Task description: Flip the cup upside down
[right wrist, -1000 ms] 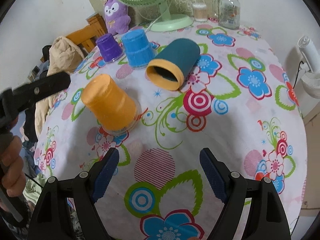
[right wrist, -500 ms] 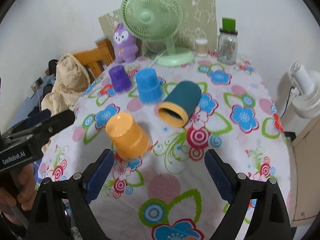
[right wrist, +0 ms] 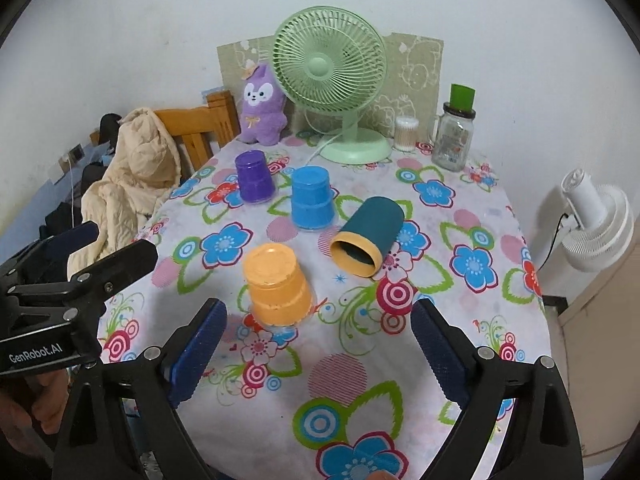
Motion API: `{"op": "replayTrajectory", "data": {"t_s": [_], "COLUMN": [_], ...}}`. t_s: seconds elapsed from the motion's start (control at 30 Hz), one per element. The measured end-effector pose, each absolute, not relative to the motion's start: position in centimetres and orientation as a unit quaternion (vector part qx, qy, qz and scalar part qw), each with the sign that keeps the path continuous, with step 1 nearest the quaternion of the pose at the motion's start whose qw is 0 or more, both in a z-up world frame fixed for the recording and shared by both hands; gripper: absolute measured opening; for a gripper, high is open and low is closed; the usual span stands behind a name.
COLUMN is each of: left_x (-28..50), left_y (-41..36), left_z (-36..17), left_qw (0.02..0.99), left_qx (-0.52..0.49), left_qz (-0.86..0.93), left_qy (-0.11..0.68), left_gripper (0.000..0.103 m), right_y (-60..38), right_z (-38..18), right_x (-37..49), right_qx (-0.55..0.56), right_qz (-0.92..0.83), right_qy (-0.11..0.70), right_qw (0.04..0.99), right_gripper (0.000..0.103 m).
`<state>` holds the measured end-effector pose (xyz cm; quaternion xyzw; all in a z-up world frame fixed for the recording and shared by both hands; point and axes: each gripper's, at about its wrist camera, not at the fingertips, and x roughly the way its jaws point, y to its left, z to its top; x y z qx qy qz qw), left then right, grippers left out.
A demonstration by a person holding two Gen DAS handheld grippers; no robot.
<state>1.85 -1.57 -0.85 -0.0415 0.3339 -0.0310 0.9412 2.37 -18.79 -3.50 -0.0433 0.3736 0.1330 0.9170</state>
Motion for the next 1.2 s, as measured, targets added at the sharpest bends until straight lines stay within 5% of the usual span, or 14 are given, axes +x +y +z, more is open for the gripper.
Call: {"op": "replayTrajectory", "data": {"t_s": [1.2], "left_x": [1.2], "left_y": [-0.1], "left_z": [-2.0], "left_qw": [0.938], "left_qx": [-0.048], "left_qz": [-0.026], "left_qy": [0.343], "left_gripper": [0.103], "right_y": [-17.7], "right_z": [-3.2], "right_x": [2.0], "right_qx": [-0.05], "right_qz": [0.136], "right_qy": [0.368], "right_qw": [0.919], "right_gripper": [0.095]}}
